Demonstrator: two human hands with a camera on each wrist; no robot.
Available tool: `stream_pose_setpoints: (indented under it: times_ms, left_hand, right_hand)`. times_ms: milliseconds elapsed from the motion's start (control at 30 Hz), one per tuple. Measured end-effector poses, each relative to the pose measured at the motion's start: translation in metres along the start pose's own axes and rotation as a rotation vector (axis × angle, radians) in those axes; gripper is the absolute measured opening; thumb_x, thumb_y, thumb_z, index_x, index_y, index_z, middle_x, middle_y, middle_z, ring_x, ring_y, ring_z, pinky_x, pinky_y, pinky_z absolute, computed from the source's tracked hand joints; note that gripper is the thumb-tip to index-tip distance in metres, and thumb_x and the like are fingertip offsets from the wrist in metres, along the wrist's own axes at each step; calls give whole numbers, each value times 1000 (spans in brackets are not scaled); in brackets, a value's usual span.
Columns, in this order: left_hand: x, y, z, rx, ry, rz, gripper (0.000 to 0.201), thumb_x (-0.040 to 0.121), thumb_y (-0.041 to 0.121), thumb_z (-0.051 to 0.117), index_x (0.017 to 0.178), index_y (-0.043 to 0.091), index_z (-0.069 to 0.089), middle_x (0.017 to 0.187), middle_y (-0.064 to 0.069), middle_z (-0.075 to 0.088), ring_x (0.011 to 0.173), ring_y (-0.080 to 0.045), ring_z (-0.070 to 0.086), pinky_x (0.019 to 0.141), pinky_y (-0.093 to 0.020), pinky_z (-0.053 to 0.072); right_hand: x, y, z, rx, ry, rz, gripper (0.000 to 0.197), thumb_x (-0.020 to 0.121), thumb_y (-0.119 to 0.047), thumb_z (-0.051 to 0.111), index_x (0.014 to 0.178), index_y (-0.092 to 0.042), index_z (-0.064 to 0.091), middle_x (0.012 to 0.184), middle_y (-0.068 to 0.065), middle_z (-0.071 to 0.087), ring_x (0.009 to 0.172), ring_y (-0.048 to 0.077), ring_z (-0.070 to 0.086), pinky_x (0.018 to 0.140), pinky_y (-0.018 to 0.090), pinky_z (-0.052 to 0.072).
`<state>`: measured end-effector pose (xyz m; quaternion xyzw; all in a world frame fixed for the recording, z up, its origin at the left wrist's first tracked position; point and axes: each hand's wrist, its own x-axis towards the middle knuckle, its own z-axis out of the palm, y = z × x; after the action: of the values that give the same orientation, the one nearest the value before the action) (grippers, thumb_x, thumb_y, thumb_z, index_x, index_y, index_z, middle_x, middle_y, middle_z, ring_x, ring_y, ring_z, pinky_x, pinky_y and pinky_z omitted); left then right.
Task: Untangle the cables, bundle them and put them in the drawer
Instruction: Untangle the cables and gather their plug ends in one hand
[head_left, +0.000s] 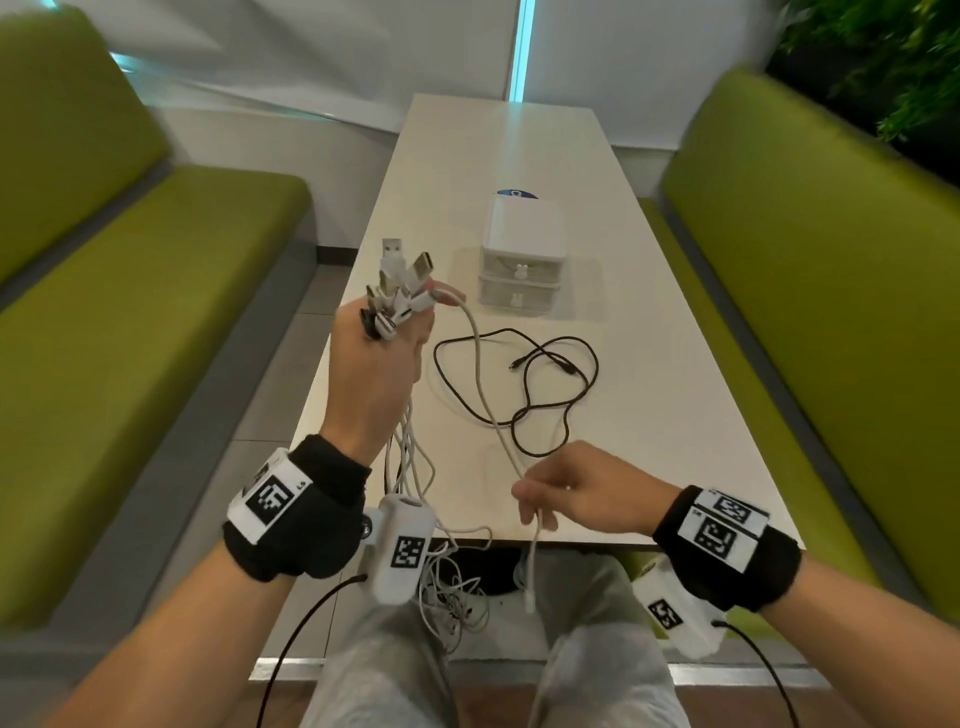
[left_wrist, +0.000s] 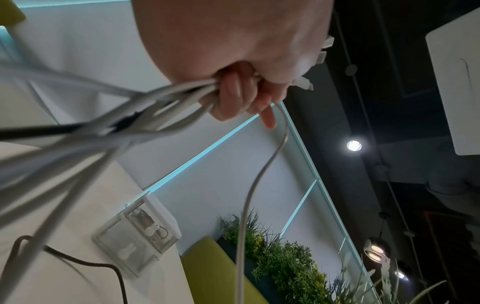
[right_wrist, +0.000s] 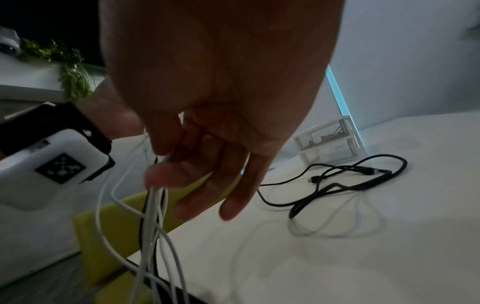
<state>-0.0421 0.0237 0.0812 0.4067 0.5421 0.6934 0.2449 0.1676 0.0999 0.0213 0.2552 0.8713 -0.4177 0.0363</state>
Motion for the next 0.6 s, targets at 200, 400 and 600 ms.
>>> stream_pose_setpoints:
  times_ms: [200,400,600]
  left_hand:
    - [-12,8,4,72,-185,22,27,99,13,48,100,-5,68,55,18,51,37,0,32,43,-15,27]
    - [-15,8,5,-50,-244,-62,30,101,14,44,86,8,69,70,-9,65,40,-7,23,39,-21,17]
    - [-10,3,12,-183,-291,-65,30,98,26,48,80,11,67,58,-10,50,37,-6,26,40,-16,20]
  right_hand:
    - [2,20,11,-252,-258,124,33,93,-45,53,91,-20,74,80,-5,73,72,6,64,76,27,52]
    - [3,24,-14,-489,-59,211,25,92,-40,56,100,-23,73,93,-6,71,82,9,61,76,26,49]
    - [16,18,-34,-391,336,215,27,91,-43,56,110,-26,65,94,-8,65,80,9,59,73,26,47]
